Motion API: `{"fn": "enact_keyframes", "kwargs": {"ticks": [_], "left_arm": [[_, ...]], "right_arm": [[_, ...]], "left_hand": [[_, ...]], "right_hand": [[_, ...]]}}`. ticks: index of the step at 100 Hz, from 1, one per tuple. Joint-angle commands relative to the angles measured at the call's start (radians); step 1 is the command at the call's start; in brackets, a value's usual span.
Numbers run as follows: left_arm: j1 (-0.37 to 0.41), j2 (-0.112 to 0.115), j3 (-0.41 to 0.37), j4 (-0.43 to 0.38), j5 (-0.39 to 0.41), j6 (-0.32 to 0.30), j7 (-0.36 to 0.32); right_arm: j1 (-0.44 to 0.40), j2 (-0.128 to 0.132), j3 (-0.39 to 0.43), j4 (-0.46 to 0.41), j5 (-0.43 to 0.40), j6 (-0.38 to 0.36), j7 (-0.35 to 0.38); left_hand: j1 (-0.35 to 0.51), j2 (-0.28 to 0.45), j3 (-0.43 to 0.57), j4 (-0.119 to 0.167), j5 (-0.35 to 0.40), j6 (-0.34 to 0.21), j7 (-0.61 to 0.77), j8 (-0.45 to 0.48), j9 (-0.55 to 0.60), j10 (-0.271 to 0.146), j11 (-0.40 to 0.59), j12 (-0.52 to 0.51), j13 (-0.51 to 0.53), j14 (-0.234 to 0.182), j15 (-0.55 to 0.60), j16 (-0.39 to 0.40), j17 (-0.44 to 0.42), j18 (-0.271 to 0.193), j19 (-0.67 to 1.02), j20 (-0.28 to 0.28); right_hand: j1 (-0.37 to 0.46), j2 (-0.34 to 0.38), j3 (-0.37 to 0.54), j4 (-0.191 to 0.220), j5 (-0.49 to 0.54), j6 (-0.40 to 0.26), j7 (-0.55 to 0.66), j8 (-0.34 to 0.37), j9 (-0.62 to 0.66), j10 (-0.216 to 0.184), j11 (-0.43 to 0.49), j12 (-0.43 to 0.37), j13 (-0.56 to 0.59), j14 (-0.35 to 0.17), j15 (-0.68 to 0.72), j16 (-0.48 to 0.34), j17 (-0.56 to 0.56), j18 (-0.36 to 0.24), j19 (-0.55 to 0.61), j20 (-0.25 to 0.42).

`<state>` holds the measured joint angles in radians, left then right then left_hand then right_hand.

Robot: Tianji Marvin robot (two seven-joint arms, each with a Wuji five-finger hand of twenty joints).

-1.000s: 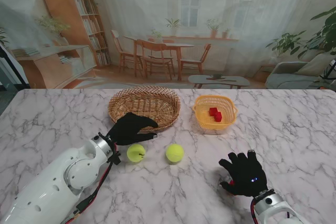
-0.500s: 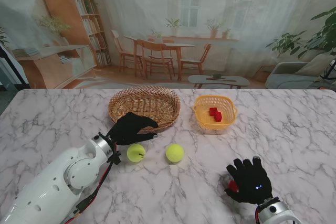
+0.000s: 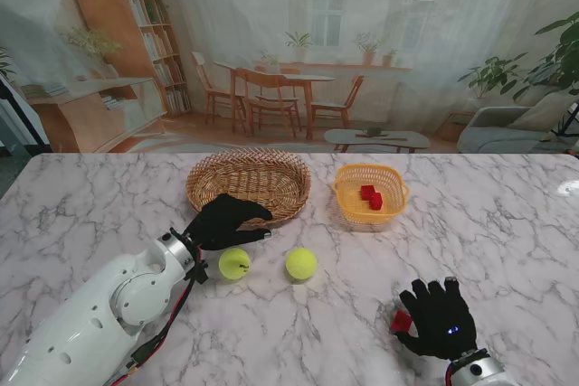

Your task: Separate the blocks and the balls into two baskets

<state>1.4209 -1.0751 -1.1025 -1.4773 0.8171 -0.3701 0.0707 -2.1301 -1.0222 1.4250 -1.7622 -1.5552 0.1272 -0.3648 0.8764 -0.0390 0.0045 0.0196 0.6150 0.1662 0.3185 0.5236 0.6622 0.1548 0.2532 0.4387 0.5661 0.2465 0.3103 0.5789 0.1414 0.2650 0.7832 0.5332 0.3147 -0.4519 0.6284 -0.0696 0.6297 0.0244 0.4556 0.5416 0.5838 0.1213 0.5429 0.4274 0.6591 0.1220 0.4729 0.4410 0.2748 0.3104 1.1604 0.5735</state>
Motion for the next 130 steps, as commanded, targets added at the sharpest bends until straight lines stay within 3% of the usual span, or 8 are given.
{"fn": "enact_keyframes", "kwargs": {"ticks": [1,36,74,78,81,88,104,130], "left_arm": [[-0.002,0.000,0.004,0.004,0.001,0.002,-0.012],[-0.005,0.000,0.006,0.007,0.011,0.003,-0.008],[-0.008,0.001,0.006,0.011,0.020,0.001,-0.002],[-0.008,0.001,0.007,0.011,0.020,0.001,-0.002],[-0.008,0.001,0.007,0.011,0.020,0.001,-0.001],[-0.009,0.001,0.008,0.012,0.021,0.000,-0.001],[-0.010,0.001,0.009,0.013,0.021,0.000,-0.002],[-0.010,0.001,0.009,0.014,0.020,0.000,0.001]], "right_arm": [[0.003,-0.001,-0.005,0.017,0.004,0.011,0.008],[0.039,-0.003,-0.052,0.069,0.045,0.049,-0.003],[0.067,0.001,-0.072,0.091,0.048,0.038,-0.013],[0.067,0.001,-0.072,0.092,0.046,0.039,-0.016],[0.067,0.001,-0.072,0.093,0.046,0.040,-0.020],[0.068,0.001,-0.073,0.095,0.049,0.044,-0.026],[0.071,0.001,-0.076,0.099,0.049,0.048,-0.035],[0.069,0.001,-0.061,0.084,0.047,0.021,-0.042]], "left_hand": [[-0.001,0.045,-0.026,-0.015,0.031,-0.019,0.012,0.006,0.021,-0.020,0.012,0.002,0.013,-0.001,0.018,0.006,-0.002,0.018,0.015,0.007],[0.000,0.046,-0.026,-0.015,0.030,-0.018,0.012,0.006,0.020,-0.020,0.011,0.002,0.013,0.000,0.017,0.006,-0.004,0.018,0.015,0.007],[0.001,0.045,-0.025,-0.014,0.031,-0.018,0.014,0.007,0.020,-0.020,0.012,0.002,0.014,-0.001,0.018,0.006,-0.003,0.019,0.014,0.006],[-0.001,0.045,-0.027,-0.015,0.030,-0.019,0.013,0.006,0.020,-0.021,0.012,0.002,0.013,-0.001,0.018,0.006,-0.005,0.019,0.014,0.006],[-0.001,0.045,-0.026,-0.015,0.031,-0.020,0.013,0.006,0.020,-0.020,0.012,0.002,0.014,-0.001,0.018,0.006,-0.004,0.018,0.014,0.006],[-0.001,0.045,-0.026,-0.015,0.030,-0.021,0.013,0.006,0.020,-0.022,0.012,0.002,0.013,0.000,0.018,0.006,-0.003,0.018,0.014,0.006],[-0.001,0.045,-0.026,-0.015,0.030,-0.020,0.013,0.006,0.021,-0.021,0.012,0.002,0.014,-0.001,0.018,0.006,-0.004,0.018,0.014,0.006],[0.000,0.045,-0.025,-0.014,0.030,-0.020,0.014,0.007,0.020,-0.018,0.012,0.002,0.014,0.000,0.018,0.006,-0.003,0.018,0.014,0.006]], "right_hand": [[-0.022,-0.031,0.008,0.009,0.030,0.014,0.002,0.023,0.006,0.020,0.006,0.009,0.008,0.022,0.004,0.017,-0.003,0.034,-0.010,-0.007],[0.006,-0.053,0.057,0.009,0.049,-0.019,0.064,0.078,0.027,0.012,0.059,0.051,0.025,0.012,0.052,0.042,0.011,0.025,-0.002,-0.005],[0.081,-0.090,0.212,-0.004,0.137,-0.071,0.207,0.133,0.093,-0.019,0.112,0.092,0.071,-0.005,0.098,0.059,0.052,0.020,0.018,-0.012],[0.101,-0.100,0.216,-0.030,0.140,-0.077,0.222,0.120,0.110,-0.027,0.127,0.103,0.079,-0.005,0.102,0.060,0.057,0.020,0.020,-0.014],[0.112,-0.107,0.222,-0.053,0.134,-0.080,0.270,0.068,0.118,-0.030,0.136,0.122,0.085,-0.005,0.108,0.065,0.061,0.017,0.024,-0.019],[0.137,-0.117,0.225,-0.079,0.133,-0.091,0.315,0.047,0.132,-0.035,0.153,0.138,0.092,-0.006,0.121,0.072,0.068,0.016,0.026,-0.022],[0.176,-0.127,0.228,-0.101,0.129,-0.121,0.429,-0.027,0.165,-0.048,0.161,0.154,0.110,-0.008,0.134,0.079,0.076,0.019,0.032,-0.025],[0.225,-0.106,0.222,-0.110,0.126,-0.149,0.504,-0.067,0.188,-0.057,0.158,0.155,0.132,-0.014,0.140,0.082,0.088,0.019,0.036,-0.027]]}}
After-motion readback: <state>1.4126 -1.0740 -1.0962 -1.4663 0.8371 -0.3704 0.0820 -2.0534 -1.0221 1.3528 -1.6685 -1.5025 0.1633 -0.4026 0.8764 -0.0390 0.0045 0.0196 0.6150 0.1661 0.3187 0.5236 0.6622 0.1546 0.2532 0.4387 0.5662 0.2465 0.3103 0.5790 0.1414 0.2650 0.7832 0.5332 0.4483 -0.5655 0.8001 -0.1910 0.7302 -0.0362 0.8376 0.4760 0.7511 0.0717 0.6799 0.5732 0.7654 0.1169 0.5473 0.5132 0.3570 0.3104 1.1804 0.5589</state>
